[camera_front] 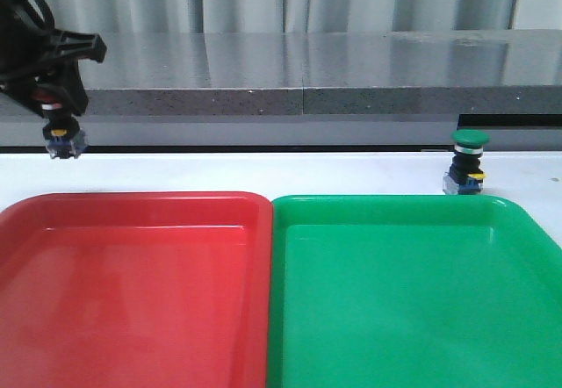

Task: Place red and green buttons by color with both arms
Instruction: 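Close the left gripper on the red button and lift it, then carry the red button into the red tray and release it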

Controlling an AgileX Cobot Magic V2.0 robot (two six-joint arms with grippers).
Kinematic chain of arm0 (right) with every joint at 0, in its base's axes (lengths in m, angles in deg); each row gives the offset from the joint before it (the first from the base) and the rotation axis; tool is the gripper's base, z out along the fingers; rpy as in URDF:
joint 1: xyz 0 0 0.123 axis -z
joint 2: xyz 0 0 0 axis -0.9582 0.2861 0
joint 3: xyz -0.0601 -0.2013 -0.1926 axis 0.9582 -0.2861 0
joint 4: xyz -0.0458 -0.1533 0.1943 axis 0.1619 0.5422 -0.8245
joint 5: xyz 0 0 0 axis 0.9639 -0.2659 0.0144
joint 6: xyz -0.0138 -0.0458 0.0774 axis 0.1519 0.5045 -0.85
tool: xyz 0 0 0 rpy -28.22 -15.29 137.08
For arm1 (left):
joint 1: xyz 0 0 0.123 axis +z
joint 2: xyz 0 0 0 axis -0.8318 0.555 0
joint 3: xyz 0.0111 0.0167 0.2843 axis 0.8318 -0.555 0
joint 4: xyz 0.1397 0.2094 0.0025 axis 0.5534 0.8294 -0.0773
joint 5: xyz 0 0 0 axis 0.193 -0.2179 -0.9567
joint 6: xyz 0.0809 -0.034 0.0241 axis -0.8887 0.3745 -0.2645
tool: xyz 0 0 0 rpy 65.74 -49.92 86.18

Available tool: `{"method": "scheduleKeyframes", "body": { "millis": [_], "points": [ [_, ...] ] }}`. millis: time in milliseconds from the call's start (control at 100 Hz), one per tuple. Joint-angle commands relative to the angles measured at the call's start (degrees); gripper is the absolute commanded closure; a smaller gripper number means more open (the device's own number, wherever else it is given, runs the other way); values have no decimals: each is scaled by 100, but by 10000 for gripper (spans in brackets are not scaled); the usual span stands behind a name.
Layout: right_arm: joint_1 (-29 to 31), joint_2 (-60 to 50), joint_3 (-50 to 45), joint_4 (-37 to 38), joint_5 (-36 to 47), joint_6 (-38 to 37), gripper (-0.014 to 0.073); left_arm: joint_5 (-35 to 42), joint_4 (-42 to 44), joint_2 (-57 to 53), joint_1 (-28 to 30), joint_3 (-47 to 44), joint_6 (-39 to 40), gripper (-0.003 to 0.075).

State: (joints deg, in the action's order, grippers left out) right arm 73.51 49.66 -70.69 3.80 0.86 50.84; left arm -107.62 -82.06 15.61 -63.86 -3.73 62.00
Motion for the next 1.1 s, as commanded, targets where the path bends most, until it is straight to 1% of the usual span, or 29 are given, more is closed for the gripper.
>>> {"method": "scheduleKeyframes", "body": {
  "millis": [0,80,160,280,370,480,640,790,980,1090],
  "points": [
    [14,-91,103,50,411,56,658,306,-25,-679,-28,-92,100,564],
    [14,-91,103,50,411,56,658,463,1,-1096,-79,-468,288,564],
    [14,-91,103,50,411,56,658,612,11,-1488,-169,-959,313,564],
    [14,-91,103,50,411,56,658,622,11,-2024,-345,-1611,408,564],
    [14,-91,103,50,411,56,658,673,11,-2364,-522,-2059,434,564],
    [14,-91,103,50,411,56,658,788,11,-2653,-835,-2532,661,564],
    [14,-91,103,50,411,56,658,1068,1,-2670,-1484,-3083,920,564],
    [14,-91,103,50,411,56,658,1466,11,-2639,-1952,-3422,1345,564],
    [14,-91,103,50,411,56,658,1798,11,-2603,-2354,-3856,1575,564],
    [14,-91,103,50,411,56,658,1868,11,-2394,-2424,-3983,1575,564]
  ]
}}
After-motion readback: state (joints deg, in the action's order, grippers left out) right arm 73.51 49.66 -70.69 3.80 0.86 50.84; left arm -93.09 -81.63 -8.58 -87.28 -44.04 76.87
